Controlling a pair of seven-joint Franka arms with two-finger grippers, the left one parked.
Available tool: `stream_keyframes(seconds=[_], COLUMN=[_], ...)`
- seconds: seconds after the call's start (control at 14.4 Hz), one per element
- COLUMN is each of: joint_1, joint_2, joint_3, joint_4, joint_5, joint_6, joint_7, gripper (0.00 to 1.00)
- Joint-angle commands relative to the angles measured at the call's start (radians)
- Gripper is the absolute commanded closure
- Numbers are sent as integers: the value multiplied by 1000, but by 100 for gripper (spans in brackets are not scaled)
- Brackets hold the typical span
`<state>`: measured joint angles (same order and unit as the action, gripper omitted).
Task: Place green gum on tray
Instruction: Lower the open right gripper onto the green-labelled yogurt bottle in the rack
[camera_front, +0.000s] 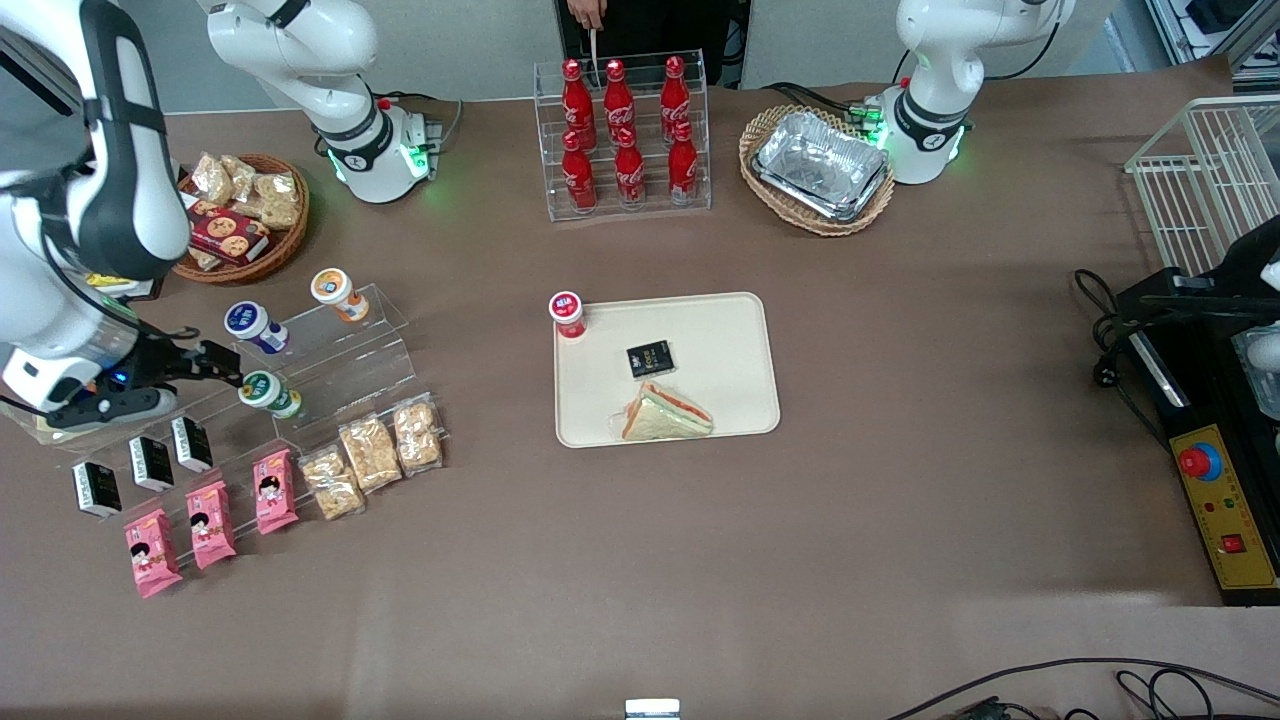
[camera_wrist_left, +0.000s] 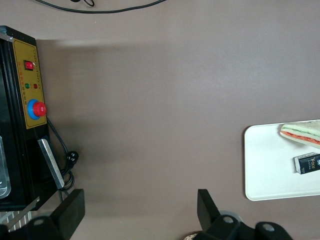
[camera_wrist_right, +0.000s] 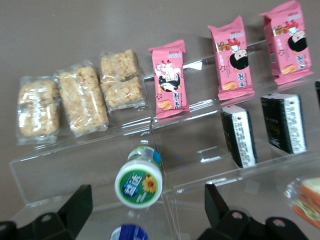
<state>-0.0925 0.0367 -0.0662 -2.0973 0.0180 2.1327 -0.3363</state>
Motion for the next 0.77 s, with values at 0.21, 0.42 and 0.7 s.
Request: stream_keyframes(seconds=[0.21, 0.42, 0.7], joint_1=[0, 2, 23], joint_2=[5, 3, 8], joint_3=[0, 0, 3], joint_4=[-144, -168, -184], joint_5=[-3, -3, -4], joint_6=[158, 184, 204], joint_7=[3, 6, 69], gripper=[0, 0, 0])
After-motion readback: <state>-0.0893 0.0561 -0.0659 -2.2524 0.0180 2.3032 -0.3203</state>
